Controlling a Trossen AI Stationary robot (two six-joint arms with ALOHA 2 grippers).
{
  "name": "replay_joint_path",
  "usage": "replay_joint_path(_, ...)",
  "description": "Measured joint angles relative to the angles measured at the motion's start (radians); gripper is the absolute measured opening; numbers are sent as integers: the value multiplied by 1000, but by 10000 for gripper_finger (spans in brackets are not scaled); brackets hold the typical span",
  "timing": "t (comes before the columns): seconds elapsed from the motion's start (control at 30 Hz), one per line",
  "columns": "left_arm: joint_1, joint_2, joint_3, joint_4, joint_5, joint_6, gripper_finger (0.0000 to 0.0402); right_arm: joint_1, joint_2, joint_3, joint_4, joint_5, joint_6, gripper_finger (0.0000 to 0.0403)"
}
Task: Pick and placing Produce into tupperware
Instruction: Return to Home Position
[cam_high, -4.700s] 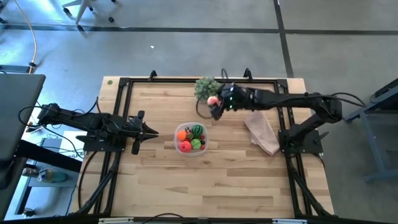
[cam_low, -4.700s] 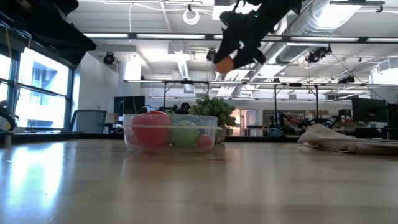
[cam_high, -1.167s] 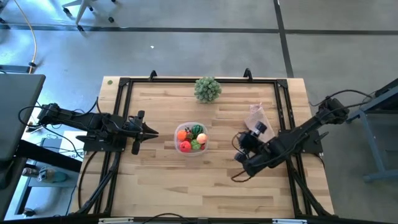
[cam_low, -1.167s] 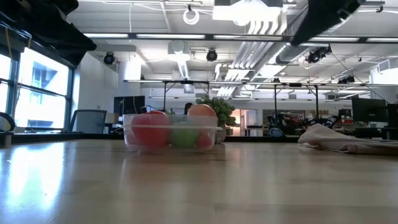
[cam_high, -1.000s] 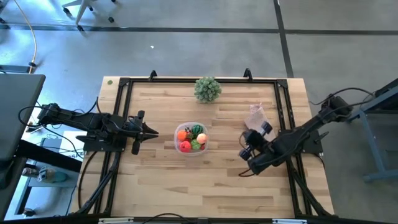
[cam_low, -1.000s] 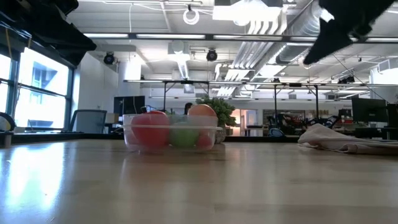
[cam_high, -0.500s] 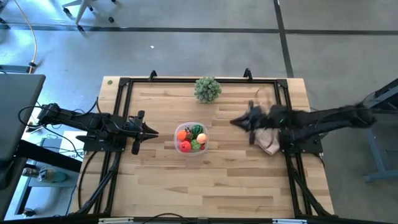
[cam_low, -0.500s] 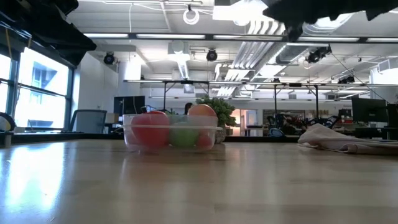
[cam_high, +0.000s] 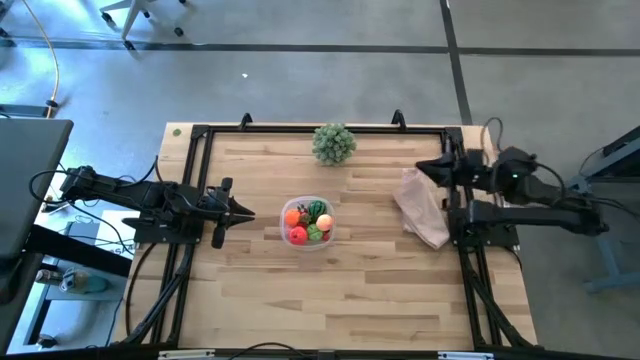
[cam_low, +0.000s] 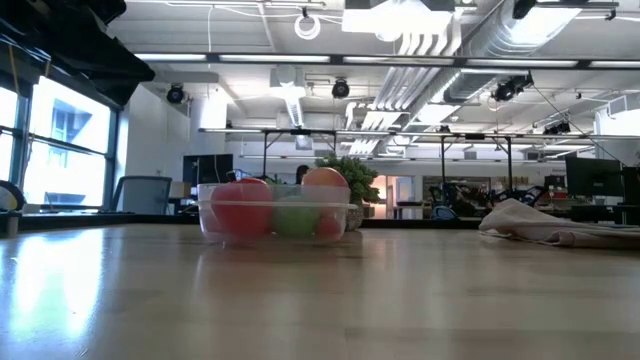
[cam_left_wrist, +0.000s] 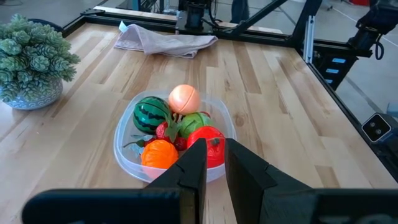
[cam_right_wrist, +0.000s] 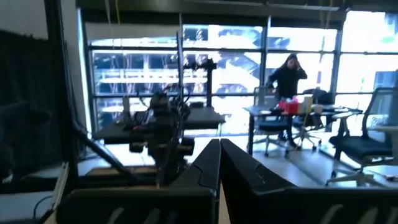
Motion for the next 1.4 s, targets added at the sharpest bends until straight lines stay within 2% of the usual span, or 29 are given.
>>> replay_joint_path(0.17, 0, 0, 0, 0, 0, 0, 46, 17, -84, 0, -40, 24, -20, 0)
replay_joint_path(0.27, 0, 0, 0, 0, 0, 0, 46, 17, -133, -21, -24, 74, -14, 0)
replay_joint_path(0.73, 0, 0, 0, 0, 0, 0, 46, 18, -305, -350, 291, 53, 92, 0)
replay_joint_path(0.93, 0, 0, 0, 0, 0, 0, 46, 18, -314, -449, 371, 33, 123, 0)
replay_joint_path(1.1, 0, 0, 0, 0, 0, 0, 46, 18, -313, -491, 356, -38, 133, 0)
replay_joint_path(1.4, 0, 0, 0, 0, 0, 0, 46, 18, -312, -528, 323, -43, 121, 0)
